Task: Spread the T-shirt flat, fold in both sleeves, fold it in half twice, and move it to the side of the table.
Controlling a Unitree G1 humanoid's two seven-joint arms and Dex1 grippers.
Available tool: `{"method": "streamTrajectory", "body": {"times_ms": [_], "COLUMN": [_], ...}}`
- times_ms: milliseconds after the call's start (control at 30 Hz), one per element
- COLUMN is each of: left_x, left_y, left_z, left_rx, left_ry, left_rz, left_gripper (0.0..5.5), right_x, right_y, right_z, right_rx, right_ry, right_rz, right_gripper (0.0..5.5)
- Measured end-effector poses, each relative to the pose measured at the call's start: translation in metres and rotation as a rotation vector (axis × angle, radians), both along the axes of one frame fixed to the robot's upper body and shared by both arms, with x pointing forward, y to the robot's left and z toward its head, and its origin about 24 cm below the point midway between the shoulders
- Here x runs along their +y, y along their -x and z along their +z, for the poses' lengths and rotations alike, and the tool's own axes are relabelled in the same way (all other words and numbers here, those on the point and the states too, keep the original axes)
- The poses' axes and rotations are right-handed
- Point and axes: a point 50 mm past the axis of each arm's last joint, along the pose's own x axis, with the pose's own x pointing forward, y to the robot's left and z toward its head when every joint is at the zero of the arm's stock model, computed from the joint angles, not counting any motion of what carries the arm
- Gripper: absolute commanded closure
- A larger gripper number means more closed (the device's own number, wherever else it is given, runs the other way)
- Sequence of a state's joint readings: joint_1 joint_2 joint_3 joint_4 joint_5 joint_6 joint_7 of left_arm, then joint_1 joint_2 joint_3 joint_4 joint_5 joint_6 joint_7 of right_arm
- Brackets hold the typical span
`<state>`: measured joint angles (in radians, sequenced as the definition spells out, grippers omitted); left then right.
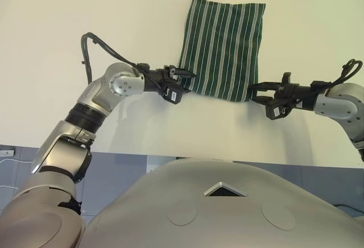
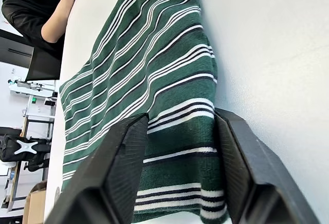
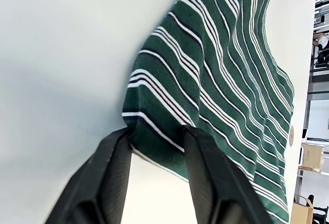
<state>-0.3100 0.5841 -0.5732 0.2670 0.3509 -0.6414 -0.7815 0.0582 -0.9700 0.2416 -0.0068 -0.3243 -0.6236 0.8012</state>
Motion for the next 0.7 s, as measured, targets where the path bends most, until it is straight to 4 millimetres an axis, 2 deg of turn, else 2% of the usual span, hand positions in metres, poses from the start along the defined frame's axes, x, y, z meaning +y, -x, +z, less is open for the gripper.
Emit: {"method": "streamTrajectory", "body": {"times_ms": [167,300,400,467,533,600,667,700], "left_x": [-0.008,-0.007,-0.007,-0.004,-0.001,0.009,0.035,0.039], "left_y": [-0.010,-0.025,-0.027,-0.026,-0.018,-0.007,0.004,0.007], "left_z": [-0.006,-0.007,-0.008,-0.008,-0.002,0.008,0.033,0.044], "left_rx": [0.038,0.064,0.084,0.141,0.315,0.467,0.570,0.587], "left_ry": [-0.005,-0.059,-0.058,-0.034,0.026,0.024,-0.026,-0.022], "left_rz": [0.007,0.026,0.031,0.056,0.101,0.106,0.125,0.128], "left_gripper": [5.00,5.44,5.46,5.47,5.48,5.48,5.48,5.48], "right_x": [0.005,0.010,0.009,0.009,0.013,0.024,0.036,0.037], "right_y": [-0.010,-0.015,-0.015,-0.016,-0.016,-0.007,0.009,0.012], "right_z": [-0.007,-0.013,-0.017,-0.017,-0.012,-0.004,0.017,0.025], "right_rx": [0.016,0.040,0.069,0.102,0.167,0.271,0.407,0.441], "right_ry": [-0.032,-0.060,-0.074,-0.096,-0.145,-0.238,-0.348,-0.381], "right_rz": [-0.012,-0.041,-0.069,-0.096,-0.129,-0.132,-0.080,-0.072], "right_gripper": [3.77,4.51,5.23,5.43,5.44,5.44,5.44,5.44]}}
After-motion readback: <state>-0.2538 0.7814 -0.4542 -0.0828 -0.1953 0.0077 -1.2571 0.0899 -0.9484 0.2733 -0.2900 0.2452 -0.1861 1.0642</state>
